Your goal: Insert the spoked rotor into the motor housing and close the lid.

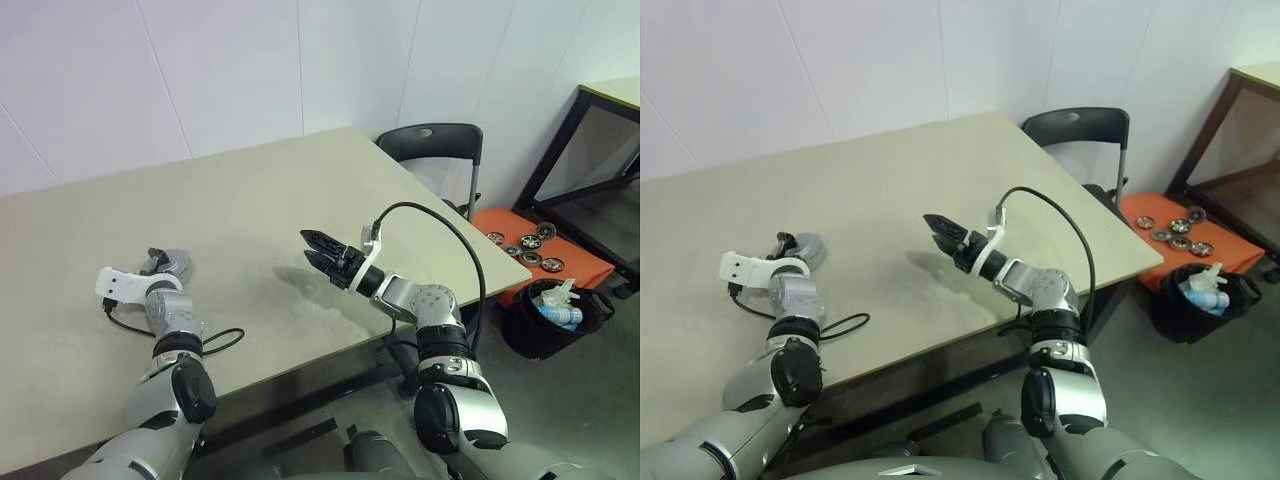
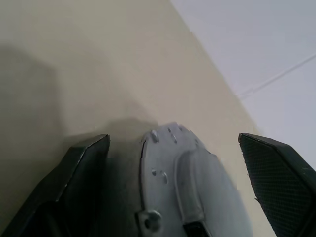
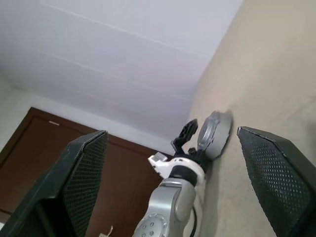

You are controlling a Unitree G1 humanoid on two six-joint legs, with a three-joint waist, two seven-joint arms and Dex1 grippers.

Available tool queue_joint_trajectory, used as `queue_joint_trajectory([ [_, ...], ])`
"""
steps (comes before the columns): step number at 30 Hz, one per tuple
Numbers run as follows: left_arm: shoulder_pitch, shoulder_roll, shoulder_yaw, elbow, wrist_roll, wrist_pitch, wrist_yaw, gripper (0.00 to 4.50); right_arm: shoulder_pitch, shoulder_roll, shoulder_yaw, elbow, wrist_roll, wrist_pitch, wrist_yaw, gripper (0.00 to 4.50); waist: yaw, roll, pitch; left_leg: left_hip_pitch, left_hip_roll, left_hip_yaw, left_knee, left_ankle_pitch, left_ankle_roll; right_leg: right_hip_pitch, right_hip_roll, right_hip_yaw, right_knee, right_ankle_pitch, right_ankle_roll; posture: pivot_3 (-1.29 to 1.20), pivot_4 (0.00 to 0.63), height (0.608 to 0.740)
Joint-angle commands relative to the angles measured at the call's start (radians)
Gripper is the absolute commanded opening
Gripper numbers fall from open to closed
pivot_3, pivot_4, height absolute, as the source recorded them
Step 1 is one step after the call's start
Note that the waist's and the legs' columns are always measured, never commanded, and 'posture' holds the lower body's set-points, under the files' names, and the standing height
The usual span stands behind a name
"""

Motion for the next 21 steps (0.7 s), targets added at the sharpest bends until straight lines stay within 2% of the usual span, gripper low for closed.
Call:
queue_joint_trajectory([
  [1,0.04,0.052,-0.02,0.018,0.08,-0.052,0.08,4.48,-0.014,0.001,0.015,-0.027,0.012,-0.003,0.019,4.38,0.004,0.0,0.0,0.0,0.0,0.0,0.0,0.0,0.0,-0.001,0.0,0.0,0.0,0.0,0.0,0.0,0.0,0.74],
  [7,0.036,0.072,-0.08,0.009,0.156,-0.076,0.049,4.48,-0.009,-0.003,0.028,-0.033,0.011,-0.001,0.028,4.38,0.042,-0.002,0.001,-0.003,-0.002,-0.001,0.0,0.0,0.0,-0.001,-0.004,-0.001,-0.003,0.002,-0.004,0.0,0.0,0.74],
  [13,0.033,0.079,-0.152,-0.068,0.182,-0.082,-0.181,4.48,0.029,-0.013,0.111,-0.116,-0.026,-0.034,0.084,4.38,0.09,-0.003,0.001,-0.015,-0.003,-0.003,0.002,0.001,-0.001,-0.01,-0.004,-0.003,-0.002,0.003,-0.005,0.0,0.0,0.74],
  [17,0.081,0.066,-0.193,-0.199,0.155,-0.033,-0.367,4.48,0.064,-0.034,0.23,-0.19,-0.143,-0.162,0.109,4.38,0.093,-0.003,0.001,-0.019,-0.004,-0.003,0.003,0.001,-0.001,-0.014,-0.005,-0.003,-0.002,0.003,-0.005,0.0,0.0,0.74],
  [21,0.197,0.068,-0.285,-0.425,0.156,0.077,-0.511,4.48,0.049,-0.06,0.311,-0.176,-0.298,-0.349,0.071,4.38,0.09,-0.003,0.001,-0.018,-0.004,-0.002,0.003,0.001,-0.001,-0.014,-0.005,-0.002,-0.002,0.003,-0.005,0.0,0.0,0.74],
])
